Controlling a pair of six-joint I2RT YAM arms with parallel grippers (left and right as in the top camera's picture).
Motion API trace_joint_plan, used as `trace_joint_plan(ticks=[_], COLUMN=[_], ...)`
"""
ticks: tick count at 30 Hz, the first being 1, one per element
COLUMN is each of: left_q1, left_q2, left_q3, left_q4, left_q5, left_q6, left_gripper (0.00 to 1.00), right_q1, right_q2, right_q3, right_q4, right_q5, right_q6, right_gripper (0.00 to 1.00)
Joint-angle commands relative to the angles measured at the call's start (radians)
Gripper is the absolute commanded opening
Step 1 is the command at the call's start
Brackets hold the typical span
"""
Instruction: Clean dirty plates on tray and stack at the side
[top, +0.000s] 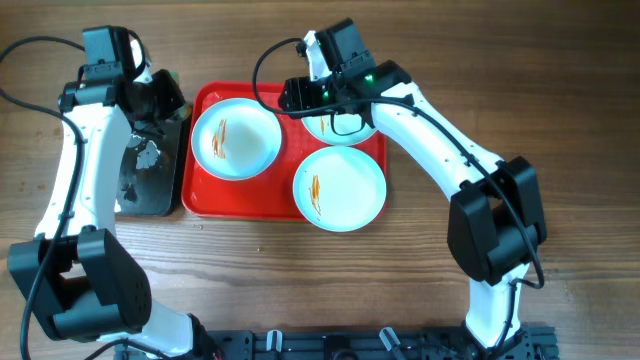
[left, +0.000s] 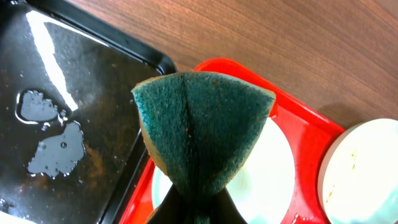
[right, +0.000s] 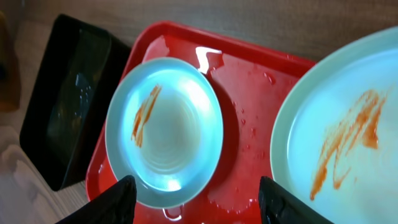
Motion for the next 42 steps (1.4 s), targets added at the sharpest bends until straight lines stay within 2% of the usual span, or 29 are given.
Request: trace_joint_plan(ticks=[1, 5, 10, 17, 21, 25, 26, 30, 33, 37, 39, 42], left_q1=[-0.003, -0.003, -0.004, -0.004, -0.002, 0.006, 0.01, 0.028, 0.021, 0.021, 0.019, 0.019], left_q2=[-0.01, -0.01, -0.01, -0.01, -0.008, -0.008, -0.008, -0.008, -0.008, -0.008, -0.008, -0.008], left_q3=[0.013, 0.013, 0.013, 0.013, 0.013, 0.013, 0.013, 0.013, 0.013, 0.013, 0.012, 0.012], left_q4=[0.019, 0.01, 0.024, 0.077, 0.106, 0.202, 0.228, 0.245, 0.246, 0.257, 0.224, 0.155], left_q5=[-0.021, -0.021, -0.021, -0.022, -0.102, -0.198, -0.212, -0.196, -0.193, -0.153, -0.071, 0.014], left_q6=[-0.025, -0.026, -0.026, -0.026, -0.026, -0.022, -0.022, -0.134, -0.134, -0.126, -0.125, -0.053], left_gripper=[0.04, 0.04, 0.04, 0.04, 0.04, 0.04, 0.04, 0.04, 0.04, 0.04, 0.04, 0.04], right_q1=[-0.003, -0.003, -0.003, -0.005, -0.005, -0.012, -0.018, -0.021, -0.019, -0.019, -0.019, 0.0], right_q2=[0.03, 0.03, 0.03, 0.03, 0.03, 0.03, 0.03, 0.03, 0.03, 0.031, 0.031, 0.033], right_q3=[0.028, 0.039, 0.039, 0.039, 0.039, 0.039, 0.039, 0.039, 0.039, 0.039, 0.039, 0.039], right_q4=[-0.018, -0.028, -0.046, 0.014, 0.009, 0.068, 0.063, 0.005, -0.011, 0.0, 0.006, 0.0], right_q5=[-0.011, -0.083, -0.081, -0.07, -0.146, -0.123, -0.124, -0.225, -0.187, 0.102, 0.086, -0.003], right_q6=[0.01, 0.011, 0.01, 0.036, 0.047, 0.05, 0.1, 0.221, 0.188, 0.065, 0.064, 0.082], right_gripper=[0.64, 0.64, 0.64, 0.64, 0.72, 0.73, 0.74, 0.77, 0.77, 0.8, 0.8, 0.74])
